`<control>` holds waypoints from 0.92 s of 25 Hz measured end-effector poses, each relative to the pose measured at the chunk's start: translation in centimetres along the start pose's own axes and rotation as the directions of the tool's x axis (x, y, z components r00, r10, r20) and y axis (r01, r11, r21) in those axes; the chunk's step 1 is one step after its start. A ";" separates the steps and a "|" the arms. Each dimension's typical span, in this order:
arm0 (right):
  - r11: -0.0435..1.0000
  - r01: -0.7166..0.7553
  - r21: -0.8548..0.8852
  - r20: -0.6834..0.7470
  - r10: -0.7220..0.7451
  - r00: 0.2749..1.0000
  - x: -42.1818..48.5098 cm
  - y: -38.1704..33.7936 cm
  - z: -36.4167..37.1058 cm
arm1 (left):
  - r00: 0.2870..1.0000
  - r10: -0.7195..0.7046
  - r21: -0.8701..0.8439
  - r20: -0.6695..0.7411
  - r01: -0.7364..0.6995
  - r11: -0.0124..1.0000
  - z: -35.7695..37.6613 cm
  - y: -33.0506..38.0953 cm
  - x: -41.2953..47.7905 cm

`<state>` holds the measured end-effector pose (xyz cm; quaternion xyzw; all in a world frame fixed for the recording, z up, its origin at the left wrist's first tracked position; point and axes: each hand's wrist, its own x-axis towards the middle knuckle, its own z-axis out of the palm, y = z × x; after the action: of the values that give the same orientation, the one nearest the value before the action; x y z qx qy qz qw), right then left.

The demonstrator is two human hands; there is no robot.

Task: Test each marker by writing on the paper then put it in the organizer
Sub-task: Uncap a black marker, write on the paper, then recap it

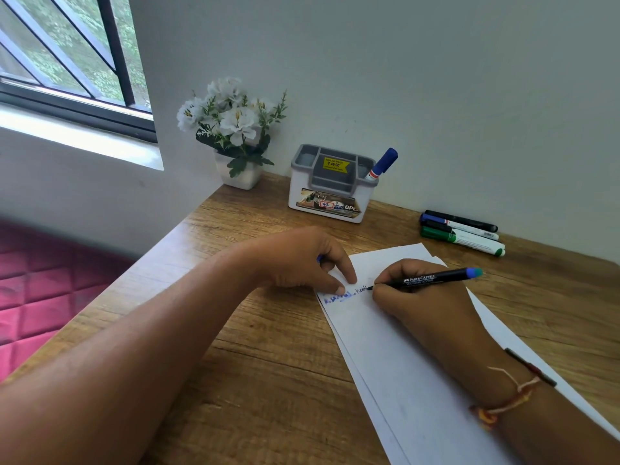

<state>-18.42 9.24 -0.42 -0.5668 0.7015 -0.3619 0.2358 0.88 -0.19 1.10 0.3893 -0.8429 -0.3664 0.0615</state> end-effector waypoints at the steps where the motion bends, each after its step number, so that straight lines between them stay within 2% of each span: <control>1: 1.000 -0.004 -0.007 0.000 0.004 1.000 0.0 -0.1 0.0 | 1.000 0.001 -0.002 0.001 -0.001 1.000 0.0 0.0 0.0; 19: 0.999 -0.038 -0.003 -0.018 0.038 0.999 0.0 -0.3 -0.1 | 1.000 0.003 0.016 0.014 -0.003 1.000 0.0 -0.2 0.2; 23: 0.999 -0.040 -0.016 0.033 0.041 0.999 -0.1 -0.5 -0.2 | 1.000 -0.004 0.008 0.010 0.004 1.000 0.0 -0.1 0.3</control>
<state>-18.19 9.33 0.08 -0.5601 0.7117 -0.3423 0.2503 0.79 -0.44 0.96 0.3893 -0.8439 -0.3651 0.0551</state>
